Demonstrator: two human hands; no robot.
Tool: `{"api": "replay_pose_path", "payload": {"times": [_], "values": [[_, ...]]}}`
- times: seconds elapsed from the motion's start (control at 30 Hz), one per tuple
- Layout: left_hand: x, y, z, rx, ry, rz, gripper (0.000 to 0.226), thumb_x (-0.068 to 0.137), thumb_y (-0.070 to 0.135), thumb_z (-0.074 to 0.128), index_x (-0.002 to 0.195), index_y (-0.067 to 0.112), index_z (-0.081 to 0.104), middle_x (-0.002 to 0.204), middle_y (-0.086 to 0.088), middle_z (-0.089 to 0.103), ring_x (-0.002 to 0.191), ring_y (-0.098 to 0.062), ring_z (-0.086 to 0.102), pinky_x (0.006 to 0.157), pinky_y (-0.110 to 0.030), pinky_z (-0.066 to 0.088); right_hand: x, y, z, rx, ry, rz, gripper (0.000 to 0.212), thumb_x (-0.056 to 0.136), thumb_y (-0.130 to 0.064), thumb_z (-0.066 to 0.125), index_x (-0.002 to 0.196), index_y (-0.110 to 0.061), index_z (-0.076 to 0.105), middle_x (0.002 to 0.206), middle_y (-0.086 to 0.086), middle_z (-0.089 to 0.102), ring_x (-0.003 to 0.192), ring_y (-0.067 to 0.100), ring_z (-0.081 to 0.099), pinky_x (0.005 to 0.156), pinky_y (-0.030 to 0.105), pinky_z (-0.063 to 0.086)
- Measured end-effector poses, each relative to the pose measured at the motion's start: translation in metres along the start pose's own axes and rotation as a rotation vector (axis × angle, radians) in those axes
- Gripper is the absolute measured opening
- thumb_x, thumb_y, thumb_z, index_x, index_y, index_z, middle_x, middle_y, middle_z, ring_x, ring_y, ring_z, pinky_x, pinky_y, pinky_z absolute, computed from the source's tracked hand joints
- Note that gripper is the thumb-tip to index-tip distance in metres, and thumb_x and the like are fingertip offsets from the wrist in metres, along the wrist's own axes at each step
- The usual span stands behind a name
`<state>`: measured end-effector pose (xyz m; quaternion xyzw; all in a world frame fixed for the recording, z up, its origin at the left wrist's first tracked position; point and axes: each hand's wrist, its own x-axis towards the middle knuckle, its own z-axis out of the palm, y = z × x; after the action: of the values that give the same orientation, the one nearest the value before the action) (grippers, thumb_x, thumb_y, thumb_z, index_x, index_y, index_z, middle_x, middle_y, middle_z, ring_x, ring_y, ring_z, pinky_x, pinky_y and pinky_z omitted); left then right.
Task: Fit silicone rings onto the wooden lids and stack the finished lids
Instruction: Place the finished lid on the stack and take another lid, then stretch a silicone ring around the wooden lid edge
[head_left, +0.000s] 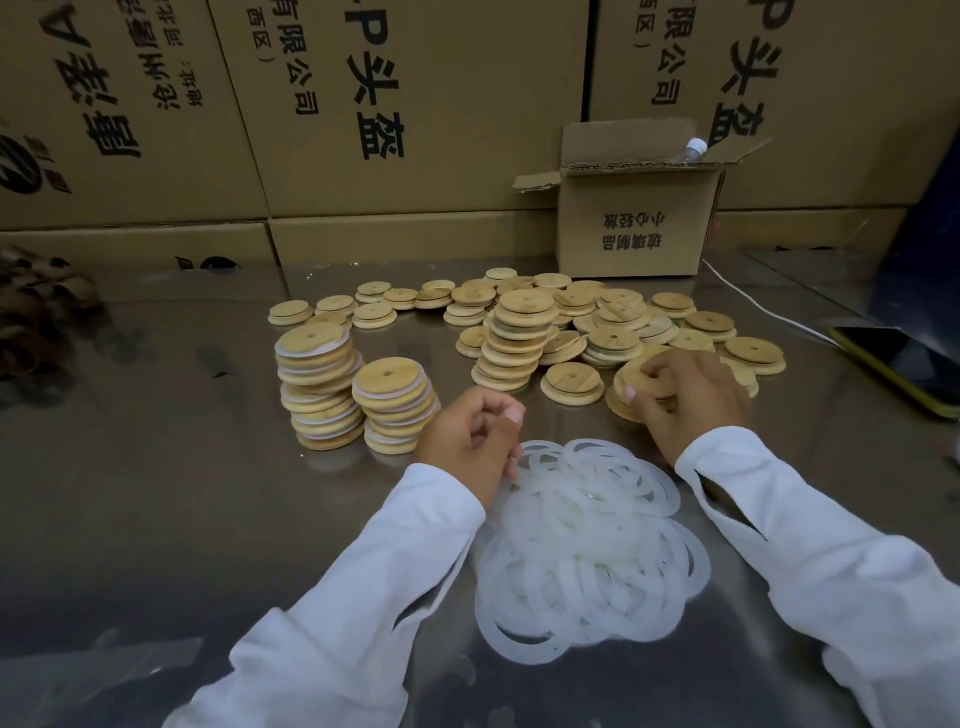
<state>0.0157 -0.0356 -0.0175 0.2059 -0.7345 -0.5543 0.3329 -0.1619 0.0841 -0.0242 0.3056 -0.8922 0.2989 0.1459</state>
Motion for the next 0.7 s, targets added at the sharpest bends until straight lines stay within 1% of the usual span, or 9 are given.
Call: {"api": "replay_pose_path", "payload": {"times": [0.13, 0.23, 0.33, 0.4, 0.43, 0.5, 0.57, 0.63, 0.7], "values": [[0.002, 0.003, -0.003, -0.024, 0.011, -0.003, 0.016, 0.091, 0.014, 0.051, 0.081, 0.019, 0.061, 0.054, 0.007, 0.058, 0.045, -0.007, 0.052, 0.051, -0.017, 0.046, -0.012, -0.011, -0.021, 0.362, 0.283, -0.049, 0.043, 0.078, -0.027, 0.068, 0.116, -0.016, 0.051, 0.119, 0.003, 0.050, 0.113, 0.023, 0.045, 0.094, 0.038, 0.039], [0.003, 0.007, -0.003, -0.118, -0.020, -0.038, 0.012, 0.090, 0.023, 0.054, 0.083, 0.018, 0.062, 0.057, 0.007, 0.059, 0.047, -0.007, 0.054, 0.048, -0.019, 0.044, -0.023, -0.026, -0.039, 0.421, 0.385, -0.287, 0.053, 0.072, -0.030, 0.073, 0.116, -0.013, 0.051, 0.111, -0.007, 0.047, 0.106, 0.016, 0.046, 0.087, 0.026, 0.035], [0.001, 0.011, -0.002, -0.283, -0.128, -0.034, 0.027, 0.081, 0.047, 0.058, 0.081, 0.022, 0.068, 0.062, 0.003, 0.060, 0.056, -0.013, 0.056, 0.054, -0.023, 0.044, -0.038, -0.048, -0.045, 0.350, 0.359, -0.646, 0.057, 0.068, -0.041, 0.069, 0.114, -0.015, 0.049, 0.109, -0.006, 0.050, 0.102, 0.015, 0.049, 0.086, 0.029, 0.037], [-0.003, 0.011, -0.001, -0.300, -0.181, 0.026, 0.024, 0.079, 0.044, 0.057, 0.074, 0.025, 0.070, 0.061, 0.004, 0.061, 0.060, -0.013, 0.057, 0.058, -0.021, 0.045, -0.044, -0.055, -0.038, 0.245, 0.280, -0.830, 0.055, 0.068, -0.041, 0.071, 0.113, -0.018, 0.048, 0.110, 0.000, 0.059, 0.104, 0.022, 0.055, 0.087, 0.039, 0.043], [-0.004, 0.011, -0.002, -0.255, -0.181, 0.065, 0.020, 0.078, 0.039, 0.057, 0.072, 0.024, 0.070, 0.060, 0.007, 0.062, 0.060, -0.010, 0.057, 0.059, -0.019, 0.045, -0.046, -0.057, -0.034, 0.218, 0.233, -0.864, 0.055, 0.068, -0.038, 0.072, 0.114, -0.019, 0.048, 0.112, 0.003, 0.061, 0.105, 0.024, 0.057, 0.087, 0.043, 0.045], [-0.005, 0.012, -0.004, -0.186, -0.143, 0.102, 0.016, 0.083, 0.028, 0.060, 0.069, 0.023, 0.067, 0.058, 0.012, 0.061, 0.058, -0.003, 0.055, 0.057, -0.014, 0.044, -0.046, -0.058, -0.031, 0.242, 0.114, -0.826, 0.061, 0.068, -0.039, 0.073, 0.120, -0.023, 0.045, 0.117, -0.002, 0.058, 0.109, 0.022, 0.056, 0.088, 0.044, 0.046], [-0.002, 0.012, -0.006, -0.208, -0.086, 0.040, 0.028, 0.088, 0.020, 0.058, 0.064, 0.024, 0.070, 0.061, 0.010, 0.063, 0.062, -0.006, 0.058, 0.059, -0.017, 0.046, -0.044, -0.054, -0.033, 0.311, 0.017, -0.722, 0.066, 0.070, -0.050, 0.066, 0.127, -0.031, 0.038, 0.119, -0.011, 0.052, 0.112, 0.015, 0.052, 0.091, 0.038, 0.044], [0.000, 0.014, -0.008, -0.312, -0.046, -0.072, 0.035, 0.089, 0.021, 0.054, 0.063, 0.032, 0.073, 0.065, 0.009, 0.069, 0.065, -0.006, 0.064, 0.063, -0.020, 0.051, -0.041, -0.046, -0.036, 0.343, -0.046, -0.572, 0.055, 0.077, -0.051, 0.059, 0.126, -0.037, 0.039, 0.116, -0.015, 0.053, 0.109, 0.011, 0.053, 0.090, 0.031, 0.041], [0.001, 0.015, -0.008, -0.455, -0.059, -0.175, 0.031, 0.090, 0.021, 0.051, 0.069, 0.026, 0.074, 0.066, 0.006, 0.071, 0.062, -0.008, 0.068, 0.056, -0.021, 0.055, -0.035, -0.031, -0.033, 0.242, -0.132, -0.460, 0.034, 0.084, -0.035, 0.057, 0.117, -0.030, 0.054, 0.105, -0.010, 0.059, 0.102, 0.014, 0.055, 0.084, 0.028, 0.041]]}}
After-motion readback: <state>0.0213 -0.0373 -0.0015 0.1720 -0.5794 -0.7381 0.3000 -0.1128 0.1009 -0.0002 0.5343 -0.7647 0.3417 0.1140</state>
